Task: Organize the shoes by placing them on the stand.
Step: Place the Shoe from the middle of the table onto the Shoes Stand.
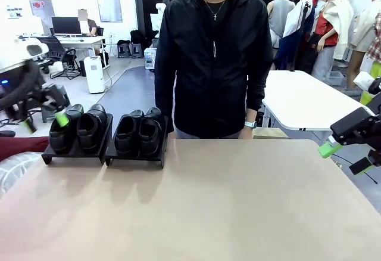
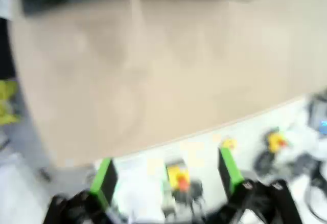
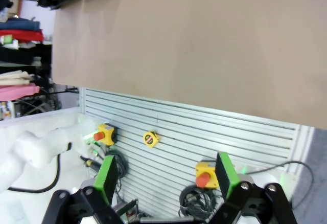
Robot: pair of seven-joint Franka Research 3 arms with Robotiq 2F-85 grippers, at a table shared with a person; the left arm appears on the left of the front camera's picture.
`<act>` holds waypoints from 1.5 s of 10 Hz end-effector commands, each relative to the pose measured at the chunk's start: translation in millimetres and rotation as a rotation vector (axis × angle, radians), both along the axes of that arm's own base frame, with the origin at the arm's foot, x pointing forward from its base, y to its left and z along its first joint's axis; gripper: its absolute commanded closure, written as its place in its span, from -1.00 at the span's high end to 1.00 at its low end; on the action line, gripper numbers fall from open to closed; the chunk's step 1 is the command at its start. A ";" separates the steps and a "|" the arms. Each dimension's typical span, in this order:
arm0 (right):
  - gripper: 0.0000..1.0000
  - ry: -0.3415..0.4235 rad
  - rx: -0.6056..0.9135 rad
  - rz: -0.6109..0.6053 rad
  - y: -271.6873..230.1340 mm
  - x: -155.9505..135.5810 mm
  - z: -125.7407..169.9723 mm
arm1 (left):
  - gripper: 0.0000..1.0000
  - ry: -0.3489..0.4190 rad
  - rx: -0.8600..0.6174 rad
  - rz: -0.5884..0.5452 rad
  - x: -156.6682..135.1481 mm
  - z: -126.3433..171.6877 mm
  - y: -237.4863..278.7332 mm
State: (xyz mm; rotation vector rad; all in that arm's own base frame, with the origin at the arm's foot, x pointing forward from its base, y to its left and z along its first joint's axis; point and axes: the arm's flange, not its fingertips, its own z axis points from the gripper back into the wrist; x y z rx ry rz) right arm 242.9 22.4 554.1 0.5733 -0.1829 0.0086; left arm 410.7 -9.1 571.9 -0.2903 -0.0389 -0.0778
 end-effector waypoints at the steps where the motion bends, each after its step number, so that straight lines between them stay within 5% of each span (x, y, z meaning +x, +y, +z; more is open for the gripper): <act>1: 1.00 -0.011 0.026 0.025 -0.6 0.6 3.5 | 1.00 0.027 -0.061 -0.132 -46.7 -9.3 11.1; 4: 1.00 -0.011 0.026 0.025 -0.6 0.6 3.5 | 1.00 0.048 -0.146 -0.273 -68.5 -25.3 13.5; 15: 1.00 -0.011 0.026 0.025 -0.6 0.6 3.5 | 1.00 0.050 -0.081 -0.213 -74.5 -14.3 8.5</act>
